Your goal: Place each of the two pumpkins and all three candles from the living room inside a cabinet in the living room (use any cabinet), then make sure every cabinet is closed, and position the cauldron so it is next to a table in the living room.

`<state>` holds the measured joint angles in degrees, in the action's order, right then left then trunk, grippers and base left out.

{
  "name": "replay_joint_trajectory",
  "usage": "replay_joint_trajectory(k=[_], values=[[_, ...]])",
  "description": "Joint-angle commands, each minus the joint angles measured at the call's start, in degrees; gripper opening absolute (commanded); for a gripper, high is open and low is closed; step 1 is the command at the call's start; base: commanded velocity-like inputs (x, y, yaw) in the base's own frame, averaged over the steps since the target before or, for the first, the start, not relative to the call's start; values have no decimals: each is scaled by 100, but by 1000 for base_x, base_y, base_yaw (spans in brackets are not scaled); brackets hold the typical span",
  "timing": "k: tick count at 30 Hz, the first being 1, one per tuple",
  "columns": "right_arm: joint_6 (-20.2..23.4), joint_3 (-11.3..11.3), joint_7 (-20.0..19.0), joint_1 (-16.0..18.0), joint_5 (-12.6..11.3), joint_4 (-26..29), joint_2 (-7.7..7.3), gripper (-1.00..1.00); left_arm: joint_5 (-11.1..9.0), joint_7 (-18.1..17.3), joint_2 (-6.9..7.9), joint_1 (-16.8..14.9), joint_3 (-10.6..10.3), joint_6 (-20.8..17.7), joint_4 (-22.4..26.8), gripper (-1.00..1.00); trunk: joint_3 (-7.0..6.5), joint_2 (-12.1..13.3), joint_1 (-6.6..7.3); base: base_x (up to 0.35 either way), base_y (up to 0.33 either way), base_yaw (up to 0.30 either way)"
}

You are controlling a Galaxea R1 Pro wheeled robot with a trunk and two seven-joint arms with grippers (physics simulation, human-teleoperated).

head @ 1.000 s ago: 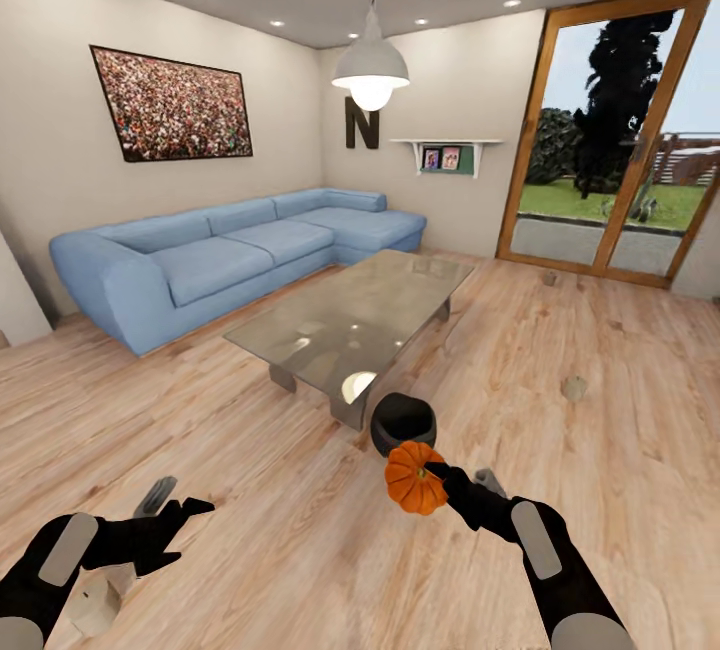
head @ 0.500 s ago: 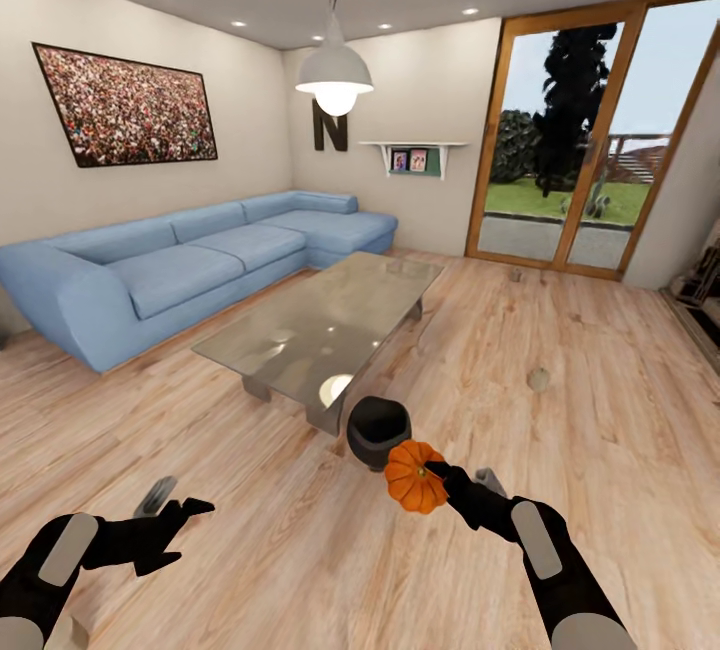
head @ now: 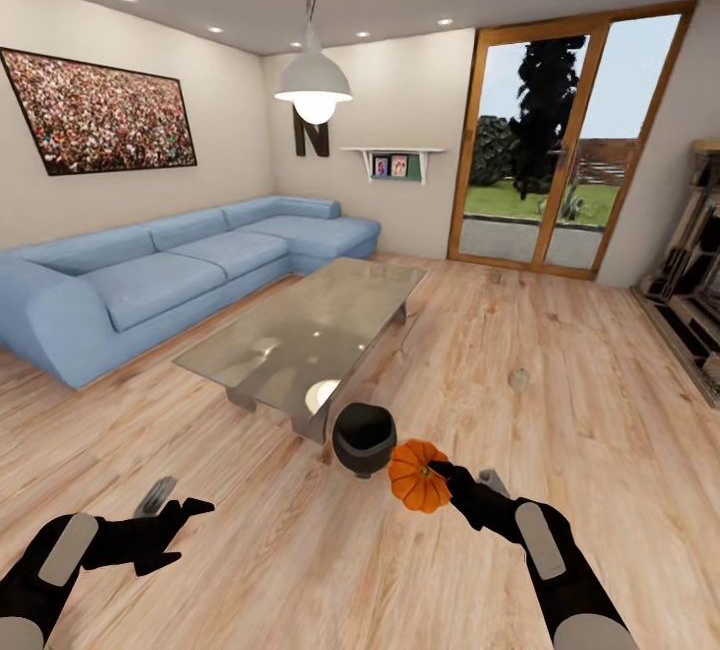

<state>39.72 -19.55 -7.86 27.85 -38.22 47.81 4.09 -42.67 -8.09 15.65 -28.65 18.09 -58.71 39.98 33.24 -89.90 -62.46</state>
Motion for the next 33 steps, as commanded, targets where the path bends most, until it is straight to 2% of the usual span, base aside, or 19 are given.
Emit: replay_joint_trajectory(k=[1,33], values=[[1,-5,3,-1,-16,1,-2,-100,1,0,0,0,-3,0,0,100,-6,0,0,0,0,-218],[-10,-22,21,-7,-10,-10,-5,-100,21,18,-9,0,-33,38,1,100,-206,0,0,0,0,-222]])
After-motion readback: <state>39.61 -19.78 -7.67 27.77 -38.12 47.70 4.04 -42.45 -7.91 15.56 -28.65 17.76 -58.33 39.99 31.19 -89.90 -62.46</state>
